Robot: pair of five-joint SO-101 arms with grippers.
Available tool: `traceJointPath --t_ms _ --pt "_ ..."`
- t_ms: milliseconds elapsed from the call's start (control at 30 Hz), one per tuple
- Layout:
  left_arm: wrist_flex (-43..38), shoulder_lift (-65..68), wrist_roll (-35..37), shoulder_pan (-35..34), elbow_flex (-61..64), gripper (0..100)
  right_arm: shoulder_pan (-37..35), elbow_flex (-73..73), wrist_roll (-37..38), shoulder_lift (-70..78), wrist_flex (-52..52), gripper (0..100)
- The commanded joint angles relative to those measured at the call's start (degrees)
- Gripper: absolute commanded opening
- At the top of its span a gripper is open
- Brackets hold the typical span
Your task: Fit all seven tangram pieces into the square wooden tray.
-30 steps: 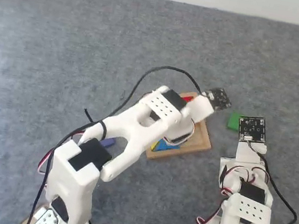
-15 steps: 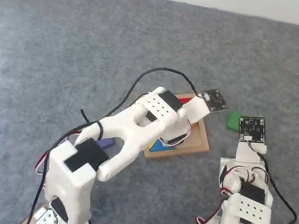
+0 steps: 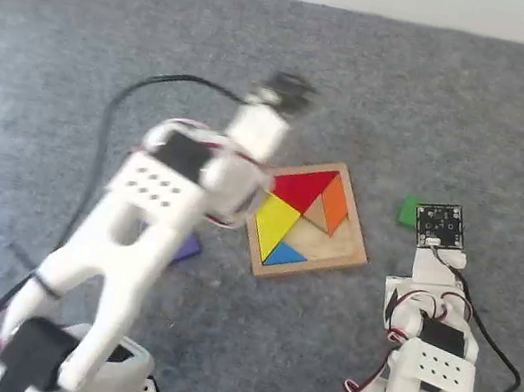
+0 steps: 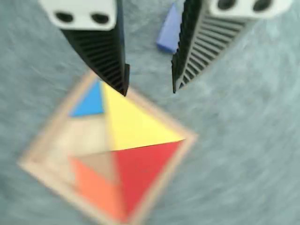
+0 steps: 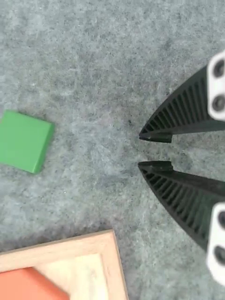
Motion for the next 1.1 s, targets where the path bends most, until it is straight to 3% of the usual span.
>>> traceJointPath --t_ms 0,200,433,533,667,800,1067 --pt "-14.9 -5.8 7.7 -13.5 14.3 15 -0.1 -0.5 1.1 -1.1 -0.7 8.4" --pt "-31.1 -6.1 11.3 -19.3 27.2 15 0.0 -2.1 1.6 -0.8 -0.2 8.5" --pt "-41.1 -5.9 11.3 -20.2 32.2 15 -4.8 -28.7 2.2 5.1 19.8 9.1" --pt "-42.5 -5.8 11.1 -20.3 32.5 15 -6.6 -45.3 2.8 16.4 29.1 17.3" --pt "-42.4 -5.8 10.9 -20.5 32.7 15 -7.3 -62.2 12.0 35.9 38.9 30.9" --pt "-42.5 -5.8 10.9 -21.2 32.7 15 -6.5 -71.0 4.9 50.9 38.7 32.9" --pt "-42.4 -5.8 10.9 -21.1 32.7 15 -8.5 -74.0 -7.3 67.7 27.2 31.7"
